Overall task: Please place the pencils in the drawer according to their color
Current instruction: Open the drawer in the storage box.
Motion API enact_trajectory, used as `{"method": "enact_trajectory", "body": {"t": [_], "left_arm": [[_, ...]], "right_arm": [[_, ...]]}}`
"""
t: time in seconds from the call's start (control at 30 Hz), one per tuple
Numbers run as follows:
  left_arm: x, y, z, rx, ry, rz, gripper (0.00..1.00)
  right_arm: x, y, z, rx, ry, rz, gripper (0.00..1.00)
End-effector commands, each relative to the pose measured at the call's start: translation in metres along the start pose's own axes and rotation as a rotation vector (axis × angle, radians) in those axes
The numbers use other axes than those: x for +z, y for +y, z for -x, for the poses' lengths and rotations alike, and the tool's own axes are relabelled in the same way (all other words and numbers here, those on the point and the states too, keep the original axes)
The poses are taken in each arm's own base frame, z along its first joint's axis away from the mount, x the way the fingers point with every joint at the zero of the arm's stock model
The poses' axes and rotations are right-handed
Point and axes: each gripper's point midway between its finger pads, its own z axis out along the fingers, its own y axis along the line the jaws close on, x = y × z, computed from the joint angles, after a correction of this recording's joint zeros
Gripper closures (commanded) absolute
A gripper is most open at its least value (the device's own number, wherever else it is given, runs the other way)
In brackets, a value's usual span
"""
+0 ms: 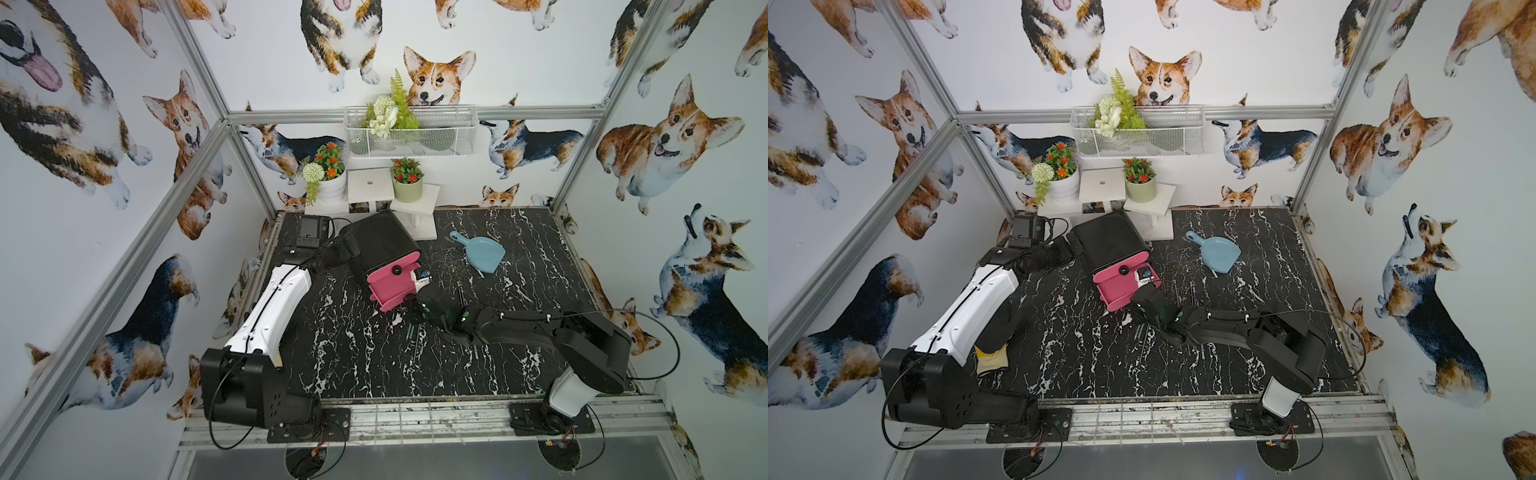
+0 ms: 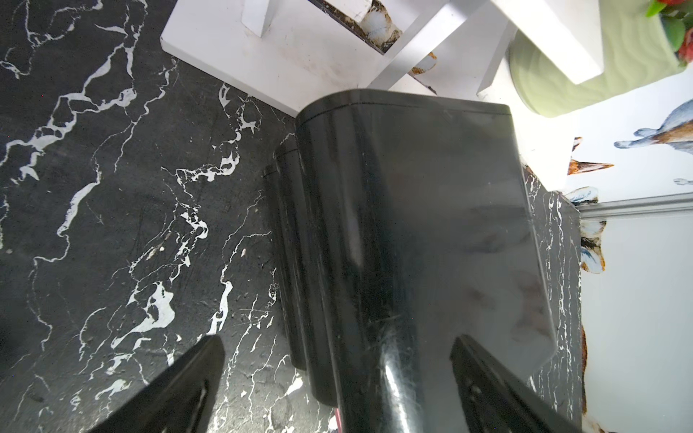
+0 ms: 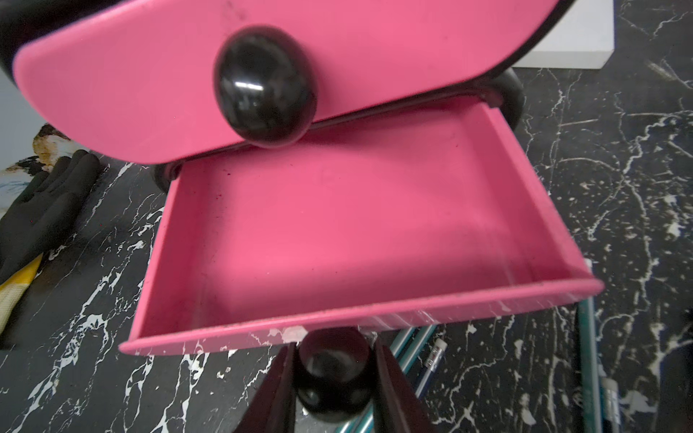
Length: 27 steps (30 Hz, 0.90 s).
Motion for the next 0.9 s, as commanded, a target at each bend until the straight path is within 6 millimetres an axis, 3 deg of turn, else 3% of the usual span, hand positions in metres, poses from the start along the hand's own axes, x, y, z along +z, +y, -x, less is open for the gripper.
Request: {"method": "enact_trajectory", "body": {"t": [0.0,0.2,0.4,0.87], "left_arm": [[-0.003,-0.002,0.005,0.01,-0.015,-0.004,0.0],[-0.002,-0.002,0.004,0.007,-0.012,-0.002,0.0],[-0.002,-0.002,0.005,0.008,-0.015,0.0,0.0],[-0.004,-0.003,0.006,0.008,-0.02,-0.001,0.0]], "right_arm": [[-0.005,0.0,0.008,0.029,-0.036,-0.018,0.76],[-0.006,0.002,0.0,0.037,-0.013,-0.023,0.71],[-0.011,0.003,-0.006,0.032,0.009,-0.018,0.53],[-0.024,0.01,-0.006,0.04,0.027,0.011,0.47]]}}
